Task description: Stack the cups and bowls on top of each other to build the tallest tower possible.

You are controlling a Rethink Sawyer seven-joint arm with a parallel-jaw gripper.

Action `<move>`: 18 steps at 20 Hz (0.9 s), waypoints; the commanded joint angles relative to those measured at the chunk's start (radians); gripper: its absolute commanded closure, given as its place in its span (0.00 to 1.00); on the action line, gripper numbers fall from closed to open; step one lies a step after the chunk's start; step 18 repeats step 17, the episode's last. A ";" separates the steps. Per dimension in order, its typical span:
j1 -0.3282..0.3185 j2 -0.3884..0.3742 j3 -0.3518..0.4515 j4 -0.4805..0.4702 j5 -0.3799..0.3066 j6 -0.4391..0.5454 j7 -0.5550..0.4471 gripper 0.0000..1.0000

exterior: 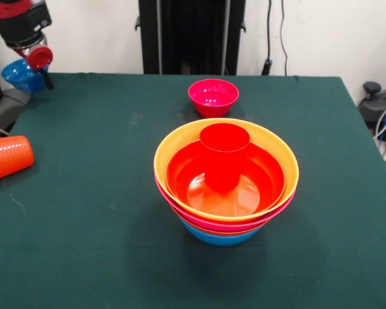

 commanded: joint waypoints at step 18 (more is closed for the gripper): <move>-0.020 0.036 0.106 0.111 -0.001 -0.139 -0.121 0.00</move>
